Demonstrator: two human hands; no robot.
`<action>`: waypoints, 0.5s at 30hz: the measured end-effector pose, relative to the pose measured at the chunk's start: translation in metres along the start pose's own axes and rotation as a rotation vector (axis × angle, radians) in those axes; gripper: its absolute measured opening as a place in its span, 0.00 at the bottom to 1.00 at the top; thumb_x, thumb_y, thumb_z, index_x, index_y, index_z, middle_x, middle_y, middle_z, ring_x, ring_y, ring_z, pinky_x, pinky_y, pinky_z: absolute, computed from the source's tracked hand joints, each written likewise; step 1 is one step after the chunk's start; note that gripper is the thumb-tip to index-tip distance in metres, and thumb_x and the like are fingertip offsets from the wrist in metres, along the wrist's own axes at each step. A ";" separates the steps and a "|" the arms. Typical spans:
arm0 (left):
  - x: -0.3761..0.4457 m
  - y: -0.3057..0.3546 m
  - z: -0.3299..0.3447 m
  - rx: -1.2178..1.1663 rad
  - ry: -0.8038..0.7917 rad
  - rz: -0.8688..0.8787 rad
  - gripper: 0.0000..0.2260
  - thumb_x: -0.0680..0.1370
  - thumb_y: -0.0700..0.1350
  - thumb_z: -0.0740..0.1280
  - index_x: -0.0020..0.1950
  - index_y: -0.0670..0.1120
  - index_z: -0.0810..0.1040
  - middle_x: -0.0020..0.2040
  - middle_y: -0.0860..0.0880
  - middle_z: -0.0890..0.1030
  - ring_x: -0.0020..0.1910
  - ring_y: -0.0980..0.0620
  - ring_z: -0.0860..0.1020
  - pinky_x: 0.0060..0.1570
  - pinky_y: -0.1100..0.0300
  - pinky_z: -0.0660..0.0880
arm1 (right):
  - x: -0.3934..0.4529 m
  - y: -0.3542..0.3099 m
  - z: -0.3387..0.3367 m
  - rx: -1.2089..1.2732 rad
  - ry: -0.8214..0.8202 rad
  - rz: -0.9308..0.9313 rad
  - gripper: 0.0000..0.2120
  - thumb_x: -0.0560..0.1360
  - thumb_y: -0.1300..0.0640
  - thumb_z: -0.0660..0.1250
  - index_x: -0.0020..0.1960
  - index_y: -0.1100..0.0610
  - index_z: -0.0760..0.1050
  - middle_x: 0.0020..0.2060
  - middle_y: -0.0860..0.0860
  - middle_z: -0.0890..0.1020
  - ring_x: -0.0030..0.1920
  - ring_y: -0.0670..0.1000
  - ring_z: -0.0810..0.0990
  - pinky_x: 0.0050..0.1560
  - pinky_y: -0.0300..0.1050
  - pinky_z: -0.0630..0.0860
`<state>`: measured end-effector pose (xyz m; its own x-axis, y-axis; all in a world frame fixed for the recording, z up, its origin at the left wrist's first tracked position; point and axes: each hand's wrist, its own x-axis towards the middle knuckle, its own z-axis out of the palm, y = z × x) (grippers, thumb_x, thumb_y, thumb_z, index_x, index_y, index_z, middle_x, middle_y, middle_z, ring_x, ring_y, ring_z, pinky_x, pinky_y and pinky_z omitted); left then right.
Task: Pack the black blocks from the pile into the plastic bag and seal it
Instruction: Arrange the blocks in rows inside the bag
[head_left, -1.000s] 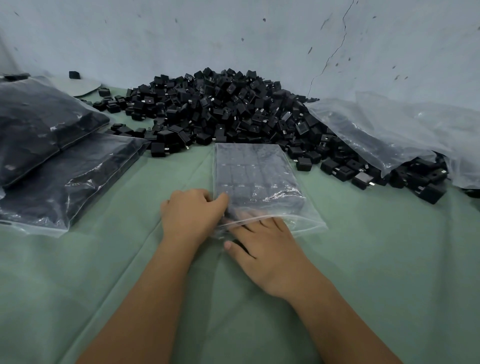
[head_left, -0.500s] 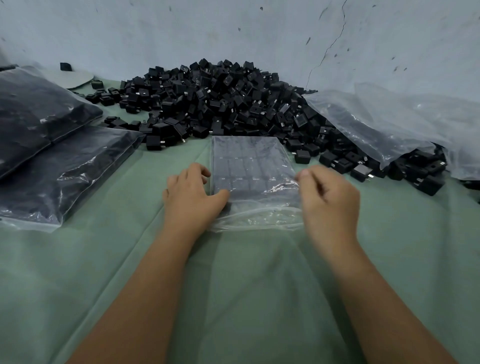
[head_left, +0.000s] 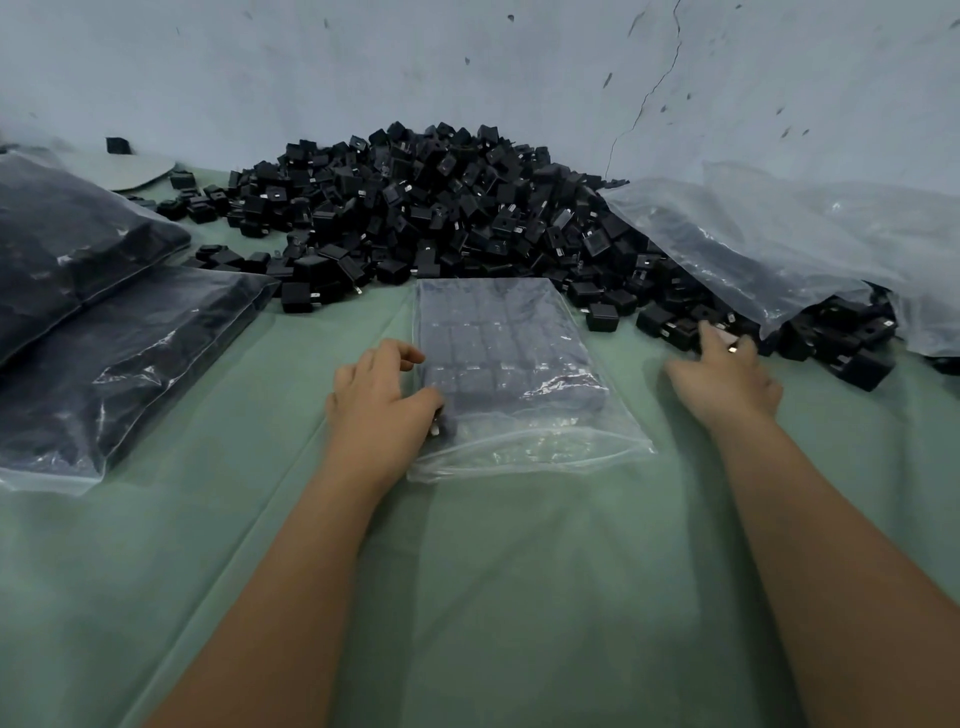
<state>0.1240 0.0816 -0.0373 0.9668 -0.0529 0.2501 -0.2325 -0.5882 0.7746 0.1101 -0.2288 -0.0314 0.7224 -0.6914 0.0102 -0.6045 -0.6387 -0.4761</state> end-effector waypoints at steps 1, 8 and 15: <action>0.000 0.000 0.000 0.005 0.001 0.003 0.13 0.70 0.50 0.65 0.53 0.56 0.71 0.46 0.65 0.68 0.56 0.54 0.63 0.60 0.49 0.66 | 0.000 0.000 0.003 -0.029 0.035 -0.046 0.30 0.75 0.48 0.58 0.76 0.40 0.57 0.76 0.54 0.57 0.74 0.57 0.58 0.72 0.53 0.53; 0.000 0.002 -0.001 -0.004 -0.028 -0.034 0.17 0.65 0.53 0.60 0.53 0.56 0.72 0.51 0.53 0.77 0.58 0.52 0.66 0.61 0.47 0.67 | -0.013 0.009 0.007 0.429 0.196 -0.277 0.18 0.73 0.56 0.72 0.61 0.45 0.76 0.54 0.47 0.80 0.46 0.46 0.77 0.47 0.39 0.72; -0.009 0.006 -0.003 -0.164 0.026 0.127 0.12 0.74 0.39 0.67 0.50 0.57 0.75 0.49 0.65 0.70 0.57 0.60 0.69 0.54 0.62 0.69 | -0.049 0.000 0.006 0.733 0.248 -0.254 0.19 0.70 0.62 0.73 0.60 0.51 0.77 0.53 0.49 0.80 0.52 0.46 0.78 0.54 0.36 0.72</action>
<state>0.1133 0.0812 -0.0330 0.9260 -0.0957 0.3653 -0.3686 -0.4386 0.8196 0.0771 -0.1924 -0.0373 0.6603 -0.6649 0.3490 0.0034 -0.4622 -0.8868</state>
